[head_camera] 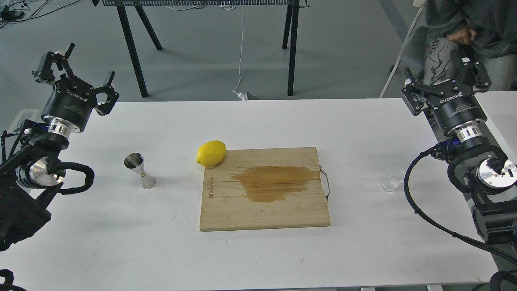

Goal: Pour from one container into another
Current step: 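Move the left gripper down toward the steel jigger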

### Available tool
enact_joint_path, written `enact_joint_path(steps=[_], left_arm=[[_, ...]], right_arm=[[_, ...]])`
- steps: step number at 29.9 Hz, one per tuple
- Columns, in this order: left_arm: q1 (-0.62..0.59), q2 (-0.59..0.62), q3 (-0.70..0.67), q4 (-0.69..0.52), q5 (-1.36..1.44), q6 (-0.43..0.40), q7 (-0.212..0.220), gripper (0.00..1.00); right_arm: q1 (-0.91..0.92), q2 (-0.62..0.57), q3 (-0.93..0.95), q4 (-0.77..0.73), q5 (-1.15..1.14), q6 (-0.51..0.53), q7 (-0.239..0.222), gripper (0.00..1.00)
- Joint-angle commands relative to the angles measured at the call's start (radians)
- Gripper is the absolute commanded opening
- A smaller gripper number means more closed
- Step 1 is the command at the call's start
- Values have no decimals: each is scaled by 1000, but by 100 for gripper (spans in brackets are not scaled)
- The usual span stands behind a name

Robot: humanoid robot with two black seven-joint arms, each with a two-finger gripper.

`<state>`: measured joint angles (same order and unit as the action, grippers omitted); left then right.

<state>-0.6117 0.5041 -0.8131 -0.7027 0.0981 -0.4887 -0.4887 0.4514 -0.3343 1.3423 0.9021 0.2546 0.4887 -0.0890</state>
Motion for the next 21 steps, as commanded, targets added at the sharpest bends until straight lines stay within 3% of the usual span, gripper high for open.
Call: enact_joint_path(steps=[1,21], left_arm=[[-3,1,0,-3,2,0,0,100],[-11,14,-46,66,-92,0,0,100]], right_arm=[[0,0,1,0,0,0,0,99],[-17,1,3,0,2,0,-2,99]])
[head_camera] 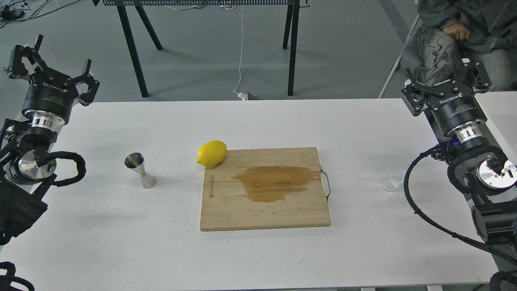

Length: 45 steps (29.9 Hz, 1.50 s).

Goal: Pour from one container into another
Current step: 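Move the left gripper down toward the steel jigger, then close the left gripper around the steel jigger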

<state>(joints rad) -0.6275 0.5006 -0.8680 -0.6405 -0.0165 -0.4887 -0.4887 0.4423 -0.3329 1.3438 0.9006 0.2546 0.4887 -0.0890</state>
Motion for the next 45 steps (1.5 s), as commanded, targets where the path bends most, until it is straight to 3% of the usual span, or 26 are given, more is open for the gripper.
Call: enact_joint_path(steps=[1,9,16,19,22,29,37,45], left_arm=[[5,33,14,7,67,0,0,100],[2,214,4,-21,562,0,0,100],[23,296,17,-270,907,13,0,100],[64,288,17,-398,1110,215,0,100],[94,265,26,-450,1269,401,0,100],[201,237,23,-452,1533,698,0,100],[350,237,18,-447,1696,915,0,99],[443,230,15,-450,1774,977,0,99]], right_arm=[[-8,0,5,1,2,0,-1,99],[-8,0,6,3,2,0,-1,99],[-8,-5,14,3,0,0,-1,99],[-8,-9,15,3,2,0,-1,99],[-10,-11,15,3,2,0,-1,99],[-19,-17,21,3,2,0,-1,99],[-19,-15,21,3,0,0,-1,99],[-19,-15,21,3,0,0,-1,99]])
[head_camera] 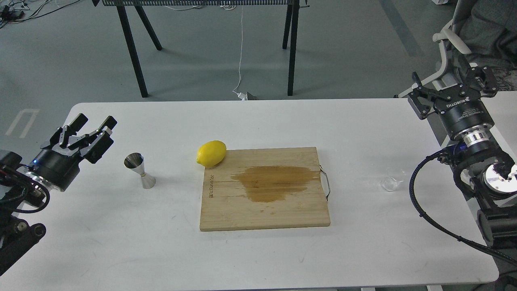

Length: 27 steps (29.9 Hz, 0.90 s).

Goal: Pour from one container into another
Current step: 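Close the left gripper around the steel jigger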

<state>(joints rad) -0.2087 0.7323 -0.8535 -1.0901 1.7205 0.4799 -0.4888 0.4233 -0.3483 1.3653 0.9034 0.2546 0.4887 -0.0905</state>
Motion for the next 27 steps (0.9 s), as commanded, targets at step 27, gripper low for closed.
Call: enact_joint_path(steps=[27], left_arm=[[135,-148,18,151,151,9,0,99]], right_arm=[[0,-6,12,3,2,0,0,99]])
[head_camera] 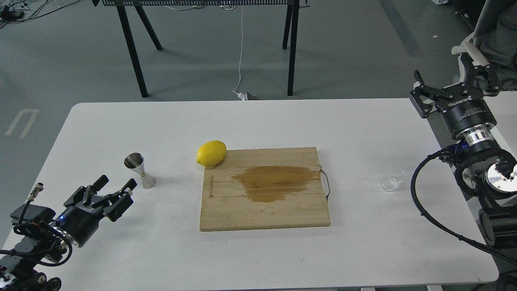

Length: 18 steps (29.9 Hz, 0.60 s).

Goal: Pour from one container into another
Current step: 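Close the left gripper around the steel jigger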

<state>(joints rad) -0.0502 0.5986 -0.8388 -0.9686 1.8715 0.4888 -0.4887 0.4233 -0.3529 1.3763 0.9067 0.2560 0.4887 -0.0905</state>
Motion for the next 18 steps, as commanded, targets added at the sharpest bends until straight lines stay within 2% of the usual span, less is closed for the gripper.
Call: enact_joint_path(steps=[1,7,18], left_arm=[[-33,-20,7,42,0,0,0,99],[-68,-56,67,51,0,0,0,99],[-102,-86,73,111,0,0,0,99]], right_arm=[[0,-4,1,0,0,0,0,99],[0,-6,1,0,0,0,0,99],[0,-6,3,0,0,0,0,99]])
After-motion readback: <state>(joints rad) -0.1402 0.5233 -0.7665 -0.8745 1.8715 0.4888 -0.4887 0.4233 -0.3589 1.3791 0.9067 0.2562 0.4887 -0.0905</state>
